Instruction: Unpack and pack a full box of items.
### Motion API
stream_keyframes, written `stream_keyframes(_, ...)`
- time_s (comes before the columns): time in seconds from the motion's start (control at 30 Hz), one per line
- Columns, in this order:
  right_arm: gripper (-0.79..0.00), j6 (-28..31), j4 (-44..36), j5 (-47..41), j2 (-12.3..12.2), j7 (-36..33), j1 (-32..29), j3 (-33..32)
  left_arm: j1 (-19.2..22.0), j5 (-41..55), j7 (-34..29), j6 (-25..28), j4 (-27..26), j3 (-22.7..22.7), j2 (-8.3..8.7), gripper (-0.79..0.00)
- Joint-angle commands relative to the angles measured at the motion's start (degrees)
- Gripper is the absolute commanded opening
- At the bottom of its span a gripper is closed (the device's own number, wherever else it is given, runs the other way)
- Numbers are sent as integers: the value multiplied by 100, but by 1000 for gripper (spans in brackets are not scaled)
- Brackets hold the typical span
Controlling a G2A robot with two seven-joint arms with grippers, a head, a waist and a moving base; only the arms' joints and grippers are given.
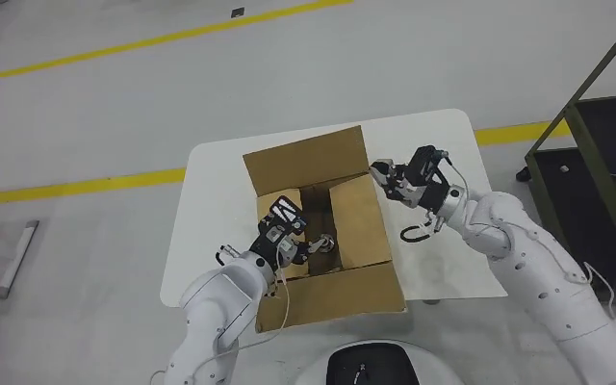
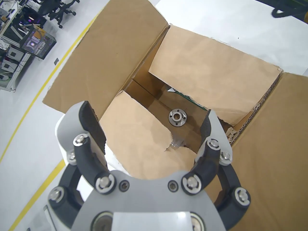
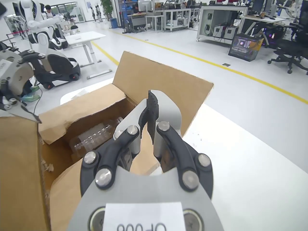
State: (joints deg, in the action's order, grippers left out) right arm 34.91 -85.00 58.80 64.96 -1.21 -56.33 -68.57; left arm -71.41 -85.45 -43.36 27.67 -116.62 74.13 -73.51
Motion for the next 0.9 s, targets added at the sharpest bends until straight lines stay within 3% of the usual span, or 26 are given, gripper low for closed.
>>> stream_keyframes(0.0, -785, -42, -414, -38, -58, -64, -438, -276, 13, 2, -11, -7, 21, -21, -1, 0)
stream_keyframes(0.2, -785, -144, -910, -314, -149, -71, -1210, -788, 13, 2, -11, -7, 21, -21, -1, 0)
stream_keyframes(0.4, -785, -142, -565, -713, -149, 15, -1453, -895, -9, -16, 11, -53, 56, -30, -1, 0)
stream_keyframes(0.47, -785, -112, -526, -661, -151, -23, -1445, -882, 18, -459, -201, -173, 144, -183, 2, 0)
stream_keyframes(0.7, -785, 144, -454, -771, -162, -155, -1445, -890, 433, -559, -980, -898, 622, -912, -127, 0)
stream_keyframes(0.87, -785, 165, -568, -633, -176, -226, -1486, -919, 704, -1313, -1375, -1214, 987, -1284, -180, 0)
